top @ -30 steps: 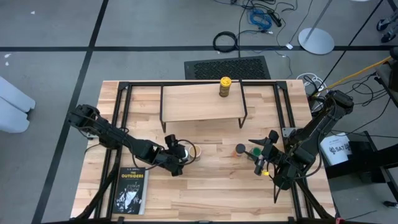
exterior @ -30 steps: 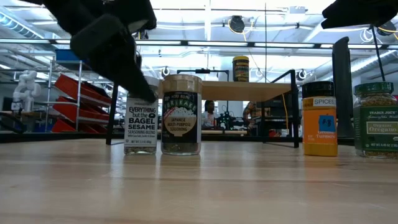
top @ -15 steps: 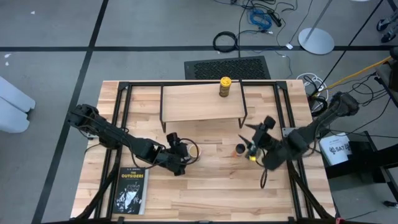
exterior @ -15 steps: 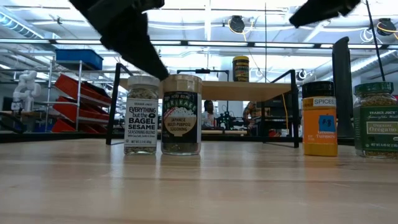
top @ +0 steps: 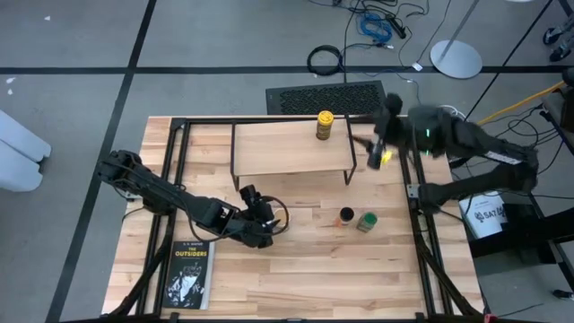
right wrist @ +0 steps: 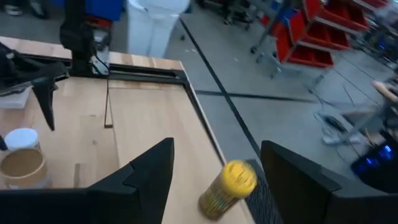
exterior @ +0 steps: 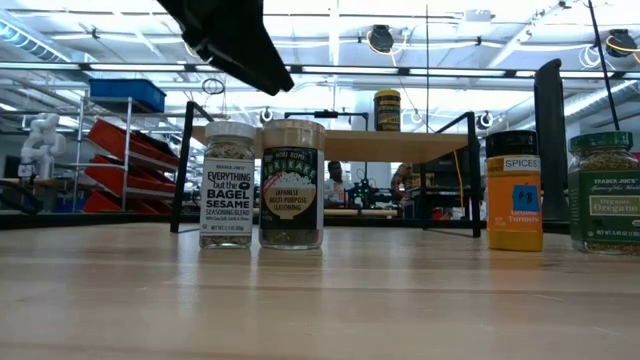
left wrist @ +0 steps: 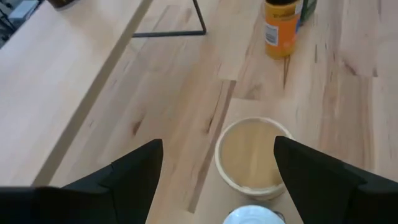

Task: Shelf spices
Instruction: Remove the yellow black seasoning bottle from the shelf, then put the black orange seasoning bottle on the shelf

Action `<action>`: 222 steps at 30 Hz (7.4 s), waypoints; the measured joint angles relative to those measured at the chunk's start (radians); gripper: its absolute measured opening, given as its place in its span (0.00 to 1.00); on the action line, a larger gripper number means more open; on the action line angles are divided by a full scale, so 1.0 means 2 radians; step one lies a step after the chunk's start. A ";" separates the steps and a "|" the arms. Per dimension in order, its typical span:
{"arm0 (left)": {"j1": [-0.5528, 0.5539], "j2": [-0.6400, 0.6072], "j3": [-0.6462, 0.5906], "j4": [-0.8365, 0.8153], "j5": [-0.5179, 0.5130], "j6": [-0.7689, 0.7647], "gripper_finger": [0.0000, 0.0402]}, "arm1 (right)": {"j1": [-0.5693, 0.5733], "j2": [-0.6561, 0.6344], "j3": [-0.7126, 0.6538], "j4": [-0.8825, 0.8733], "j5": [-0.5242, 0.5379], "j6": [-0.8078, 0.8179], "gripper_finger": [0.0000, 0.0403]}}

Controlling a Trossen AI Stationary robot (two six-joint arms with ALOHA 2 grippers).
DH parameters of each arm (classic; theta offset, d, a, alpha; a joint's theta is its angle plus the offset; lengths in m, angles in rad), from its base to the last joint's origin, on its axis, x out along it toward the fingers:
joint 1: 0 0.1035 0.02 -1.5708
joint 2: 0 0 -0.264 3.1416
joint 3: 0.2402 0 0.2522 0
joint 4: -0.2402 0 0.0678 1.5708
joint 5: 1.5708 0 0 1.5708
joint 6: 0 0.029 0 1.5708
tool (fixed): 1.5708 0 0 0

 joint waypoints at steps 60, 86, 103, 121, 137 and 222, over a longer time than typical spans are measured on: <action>-0.023 0.000 0.001 -0.003 -0.027 -0.034 0.79 | -0.262 0.402 0.283 -0.284 -0.250 -0.132 0.66; -0.022 -0.004 0.001 -0.003 -0.043 -0.025 0.79 | -0.202 0.345 0.282 -0.311 -0.254 -0.091 0.56; -0.068 -0.095 0.001 -0.004 -0.069 -0.026 0.79 | -0.030 0.285 0.282 -0.318 -0.252 0.066 0.55; -0.120 -0.096 0.001 -0.004 -0.086 -0.078 0.79 | 0.154 0.337 0.253 -0.270 -0.119 0.181 0.55; -0.150 -0.096 0.001 -0.004 -0.109 -0.089 0.79 | 0.186 0.334 0.015 -0.034 -0.098 0.265 0.55; -0.149 -0.096 0.002 -0.002 -0.120 -0.065 0.79 | 0.190 0.375 -0.045 0.144 -0.056 0.275 0.78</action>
